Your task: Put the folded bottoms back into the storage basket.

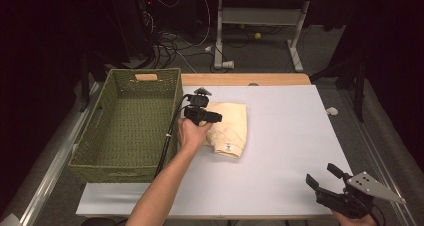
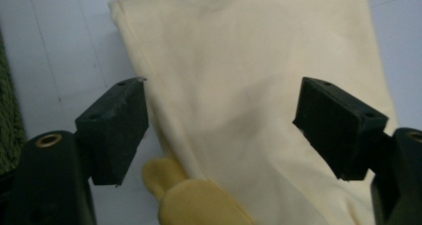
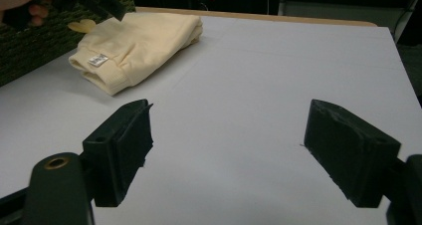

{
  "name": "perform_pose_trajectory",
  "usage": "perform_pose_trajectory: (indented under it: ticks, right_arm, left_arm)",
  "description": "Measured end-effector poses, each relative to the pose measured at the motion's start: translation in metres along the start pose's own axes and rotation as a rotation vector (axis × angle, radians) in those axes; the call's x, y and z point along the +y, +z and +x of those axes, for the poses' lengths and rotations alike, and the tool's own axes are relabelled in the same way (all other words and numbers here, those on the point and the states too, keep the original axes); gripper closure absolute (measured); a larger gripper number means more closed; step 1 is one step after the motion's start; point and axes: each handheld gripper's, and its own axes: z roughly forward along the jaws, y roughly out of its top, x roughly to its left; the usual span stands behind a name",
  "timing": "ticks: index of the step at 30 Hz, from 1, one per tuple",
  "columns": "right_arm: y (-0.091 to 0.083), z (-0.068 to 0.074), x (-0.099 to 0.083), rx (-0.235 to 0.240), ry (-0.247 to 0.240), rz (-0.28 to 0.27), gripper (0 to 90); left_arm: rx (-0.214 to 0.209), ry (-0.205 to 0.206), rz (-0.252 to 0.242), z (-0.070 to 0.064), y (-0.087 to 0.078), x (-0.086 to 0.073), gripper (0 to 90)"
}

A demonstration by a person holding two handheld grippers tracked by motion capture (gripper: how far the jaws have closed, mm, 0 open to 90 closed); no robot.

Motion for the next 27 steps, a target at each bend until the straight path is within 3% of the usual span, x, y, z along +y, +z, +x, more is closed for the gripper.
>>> perform_pose_trajectory:
  ticks: [7, 10, 13, 18, 20, 27]
  right_arm:
    - [0.001, -0.001, 0.0, 0.004, 0.001, 0.002, 19.9]
    - [0.0, 0.0, 0.0, 0.005, 0.001, -0.001, 19.9]
    - [0.0, 0.0, 0.0, 0.006, -0.001, 0.0, 19.9]
    - [0.001, 0.0, 0.0, 0.008, -0.004, 0.002, 20.0]
    - [0.001, 0.0, 0.0, 0.009, -0.004, 0.002, 20.0]
    - [0.001, 0.001, 0.0, 0.008, -0.011, 0.01, 20.2]
  left_arm:
    - [0.0, -0.033, 0.045, 0.007, 0.018, -0.004, 19.5]
    - [-0.042, -0.065, 0.055, 0.012, 0.023, -0.006, 18.8]
    - [-0.057, -0.062, 0.06, 0.012, 0.026, -0.007, 18.8]
    - [-0.128, -0.087, 0.069, 0.015, 0.034, -0.011, 19.4]
    - [-0.137, -0.093, 0.069, 0.015, 0.035, -0.011, 19.4]
    - [-0.15, -0.053, 0.062, 0.009, 0.037, -0.012, 26.1]
